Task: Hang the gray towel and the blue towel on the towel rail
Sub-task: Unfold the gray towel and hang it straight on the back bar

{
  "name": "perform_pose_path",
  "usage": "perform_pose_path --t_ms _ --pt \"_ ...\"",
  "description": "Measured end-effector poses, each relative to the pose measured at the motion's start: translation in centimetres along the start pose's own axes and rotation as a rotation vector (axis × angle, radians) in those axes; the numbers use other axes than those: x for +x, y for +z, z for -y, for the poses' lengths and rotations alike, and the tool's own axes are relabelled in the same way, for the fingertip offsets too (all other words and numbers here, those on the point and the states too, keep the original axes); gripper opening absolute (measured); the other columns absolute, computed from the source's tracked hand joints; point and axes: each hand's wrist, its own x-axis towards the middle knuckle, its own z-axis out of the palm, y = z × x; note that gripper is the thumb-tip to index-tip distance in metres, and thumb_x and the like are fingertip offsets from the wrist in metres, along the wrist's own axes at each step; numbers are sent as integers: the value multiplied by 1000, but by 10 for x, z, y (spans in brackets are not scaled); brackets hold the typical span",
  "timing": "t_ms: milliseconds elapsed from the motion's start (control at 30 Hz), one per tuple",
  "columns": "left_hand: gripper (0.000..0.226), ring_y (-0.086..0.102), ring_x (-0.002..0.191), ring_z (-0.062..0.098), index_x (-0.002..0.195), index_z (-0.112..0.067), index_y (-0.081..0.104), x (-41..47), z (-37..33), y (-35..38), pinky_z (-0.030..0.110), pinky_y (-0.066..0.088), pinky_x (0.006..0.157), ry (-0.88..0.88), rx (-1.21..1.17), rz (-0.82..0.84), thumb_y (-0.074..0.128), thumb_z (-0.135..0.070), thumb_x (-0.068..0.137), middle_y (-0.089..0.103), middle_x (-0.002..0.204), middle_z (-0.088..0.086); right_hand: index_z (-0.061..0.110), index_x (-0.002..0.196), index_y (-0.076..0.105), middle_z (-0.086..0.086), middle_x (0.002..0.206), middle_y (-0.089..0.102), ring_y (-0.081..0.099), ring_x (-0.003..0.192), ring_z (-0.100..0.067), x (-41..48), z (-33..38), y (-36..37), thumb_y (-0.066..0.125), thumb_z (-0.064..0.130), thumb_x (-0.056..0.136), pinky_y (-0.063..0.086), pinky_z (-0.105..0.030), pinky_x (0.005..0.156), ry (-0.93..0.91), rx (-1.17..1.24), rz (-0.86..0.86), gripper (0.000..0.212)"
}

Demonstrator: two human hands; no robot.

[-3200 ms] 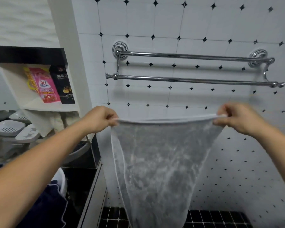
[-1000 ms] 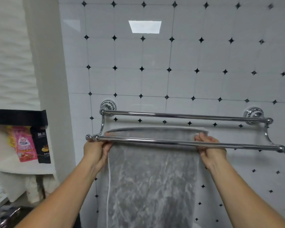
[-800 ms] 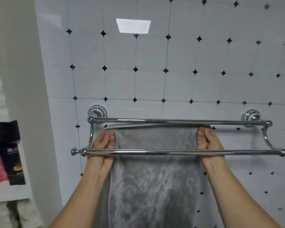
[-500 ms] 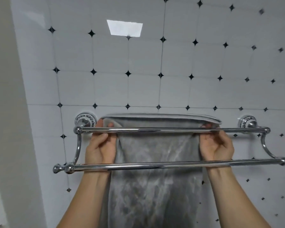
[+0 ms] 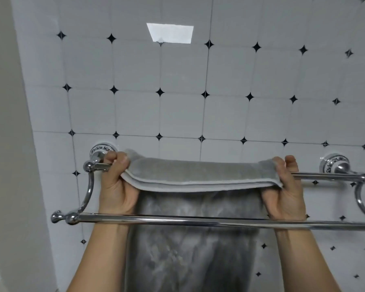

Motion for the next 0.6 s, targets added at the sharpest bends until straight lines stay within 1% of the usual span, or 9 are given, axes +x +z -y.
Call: perform_pose_path --t_ms 100,200,267,300,400,467,500,567,600 --pt "37 58 71 6 69 -25 58 -1 0 -5 25 55 78 63 148 37 74 6 56 56 68 -10 27 83 74 4 89 71 67 84 -8 0 -1 -9 53 -6 76 55 -25 86 -31 -114 -17 40" --pt "41 65 82 7 72 -25 63 -2 2 -13 25 55 82 123 239 -17 63 16 70 64 86 -7 22 84 70 2 89 71 67 80 -11 -1 -2 -14 61 -7 78 58 -27 75 -77 -237 -75 32" --pt "39 67 95 12 84 -22 62 -4 4 -19 28 55 89 160 296 -56 49 14 80 67 100 0 20 85 62 3 76 67 62 62 -11 -3 -2 -18 73 3 74 54 -25 53 -108 -348 -140 23" --pt "36 66 103 15 91 -20 59 -5 4 -20 31 53 94 169 321 -66 47 13 83 67 108 4 20 82 57 4 66 62 56 51 -10 -5 -2 -21 79 8 71 46 -21 43 -112 -387 -184 28" --pt "34 64 110 18 115 -8 54 -10 7 -24 33 51 97 193 417 -121 54 8 85 62 124 13 20 63 55 5 45 49 38 33 -8 -12 -5 -27 85 36 59 32 -15 35 -109 -569 -323 34" --pt "42 65 105 19 124 0 52 -12 9 -26 32 53 94 241 421 -192 63 4 83 62 122 15 18 52 61 3 42 52 37 30 -9 -15 -8 -25 83 53 62 31 -15 34 -113 -655 -317 42" --pt "45 66 102 20 121 1 54 -14 9 -25 33 54 93 268 411 -230 70 0 80 64 118 14 17 52 64 0 43 56 36 29 -10 -17 -9 -24 82 57 63 31 -16 34 -114 -660 -282 46" --pt "39 68 87 16 99 -2 64 -15 12 -27 30 57 85 303 431 -295 83 -12 67 72 95 6 16 53 66 -3 47 60 35 28 -11 -19 -8 -20 81 61 61 30 -16 33 -92 -634 -232 48" --pt "27 68 76 12 84 -8 68 -17 13 -27 26 57 78 311 451 -313 84 -16 64 73 81 0 17 54 66 -2 47 59 35 28 -11 -20 -7 -19 81 62 60 29 -16 33 -76 -626 -220 48"
